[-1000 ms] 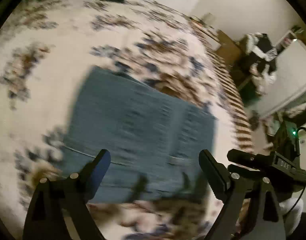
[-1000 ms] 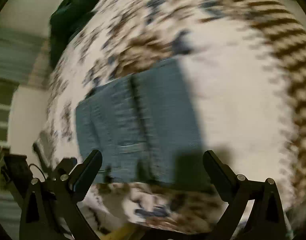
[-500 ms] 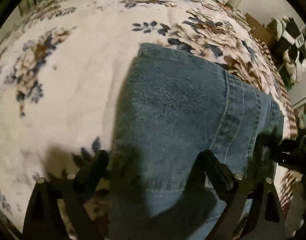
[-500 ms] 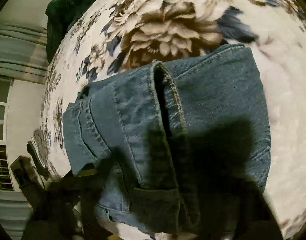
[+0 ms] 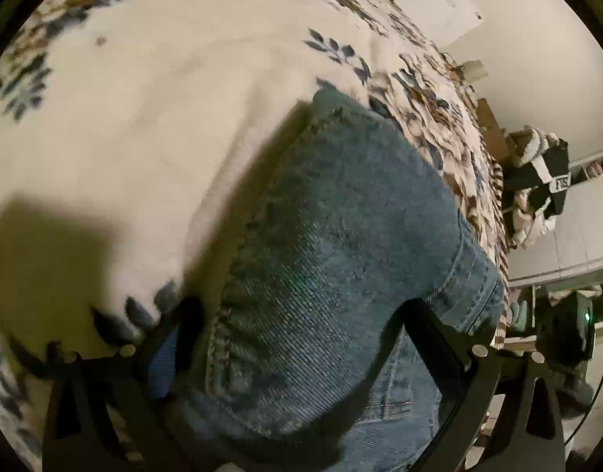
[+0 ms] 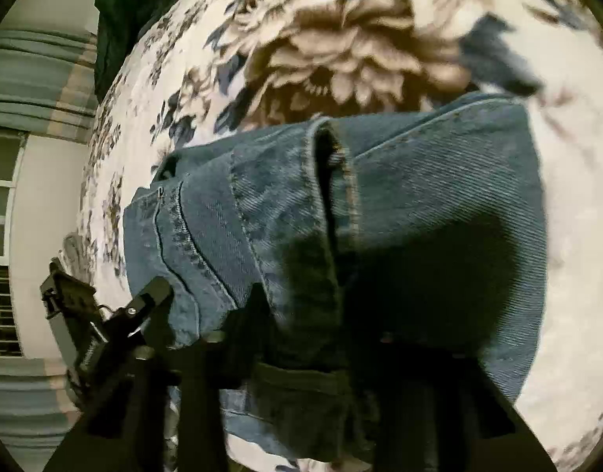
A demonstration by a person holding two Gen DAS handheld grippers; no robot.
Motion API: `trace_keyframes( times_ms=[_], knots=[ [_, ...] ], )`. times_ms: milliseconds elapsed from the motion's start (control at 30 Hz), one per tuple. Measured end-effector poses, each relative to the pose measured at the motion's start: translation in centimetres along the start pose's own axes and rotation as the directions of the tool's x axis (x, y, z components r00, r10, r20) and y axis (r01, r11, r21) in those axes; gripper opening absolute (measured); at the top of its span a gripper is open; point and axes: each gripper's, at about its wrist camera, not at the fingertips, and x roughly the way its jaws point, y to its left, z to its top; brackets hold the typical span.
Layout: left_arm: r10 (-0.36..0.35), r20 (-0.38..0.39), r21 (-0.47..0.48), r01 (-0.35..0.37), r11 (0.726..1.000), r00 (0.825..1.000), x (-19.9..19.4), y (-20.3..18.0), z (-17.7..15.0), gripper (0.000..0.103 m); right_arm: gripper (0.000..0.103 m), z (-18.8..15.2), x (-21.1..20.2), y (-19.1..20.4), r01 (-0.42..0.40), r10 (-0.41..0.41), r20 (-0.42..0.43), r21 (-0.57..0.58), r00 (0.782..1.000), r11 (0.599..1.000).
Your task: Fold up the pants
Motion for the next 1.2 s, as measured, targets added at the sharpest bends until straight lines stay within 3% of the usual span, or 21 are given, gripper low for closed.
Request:
trace_keyframes(
  times_ms=[100, 333, 533, 700, 767, 833, 900, 933, 967, 1033, 1067, 1200],
  knots=[
    [0.046, 0.044, 0.048, -0.048, 0.998, 0.998, -2.1, -1.7, 0.2, 0.103, 0.014, -1.0, -2.4, -0.1, -0.019, 0.019, 0.049, -0.003, 0.999, 1.000],
    [0.061, 0.118, 0.177, -0.081, 0.981, 0.991, -6.3, -6.8, 0.5, 0.103, 0.012, -2.7, -11.0, -2.1, 0.005, -0.007, 0.179, 0.010, 0.984, 1.000],
    [0.073, 0.066, 0.241, -0.087, 0.967, 0.995, -3.8, -10.2, 0.4, 0.103, 0.012, -2.3, -16.1, -9.1, 0.093, -0.111, 0.209, 0.097, 0.972, 0.991],
    [0.118, 0.025, 0.274, -0.120, 0.954, 0.993, -0.1, -12.3, 1.3, 0.103, 0.012, -2.0, -15.9, -14.3, 0.149, -0.180, 0.193, 0.163, 0.965, 0.975],
    [0.147, 0.016, 0.273, -0.146, 0.951, 0.989, 1.6, -12.7, 2.3, 0.103, 0.015, -1.6, -14.5, -16.3, 0.149, -0.177, 0.152, 0.179, 0.972, 0.972],
    [0.170, -0.021, 0.249, -0.160, 0.955, 0.985, 3.9, -12.6, 3.6, 0.103, 0.030, -1.2, -13.1, -18.1, 0.141, -0.168, 0.099, 0.231, 0.981, 0.963],
    [0.148, -0.067, 0.215, -0.131, 0.968, 0.987, 5.6, -12.2, 4.7, 0.103, 0.034, -0.8, -12.6, -19.1, 0.111, -0.138, 0.086, 0.263, 0.987, 0.958],
    [0.117, -0.077, 0.205, -0.099, 0.974, 0.990, 6.0, -12.1, 5.0, 0.101, 0.041, -0.6, -12.7, -19.1, 0.099, -0.127, 0.090, 0.264, 0.988, 0.959],
    [0.085, -0.080, 0.200, -0.067, 0.977, 0.993, 6.3, -12.1, 5.4, 0.093, 0.045, -0.5, -12.9, -19.0, 0.094, -0.124, 0.103, 0.254, 0.987, 0.962],
    [0.032, -0.069, 0.212, -0.017, 0.977, 0.997, 6.4, -12.4, 5.8, 0.047, 0.056, -0.3, -13.2, -18.4, 0.090, -0.120, 0.124, 0.224, 0.985, 0.970],
    [0.032, -0.078, 0.232, -0.013, 0.973, 0.996, 6.6, -12.7, 6.0, 0.031, 0.057, 0.0, -13.0, -18.1, 0.096, -0.123, 0.115, 0.214, 0.986, 0.972],
    [0.020, -0.083, 0.261, 0.002, 0.965, 0.996, 6.9, -11.8, 6.2, 0.028, 0.059, 0.3, -11.6, -18.4, 0.149, -0.166, 0.078, 0.191, 0.983, 0.970]
  ],
)
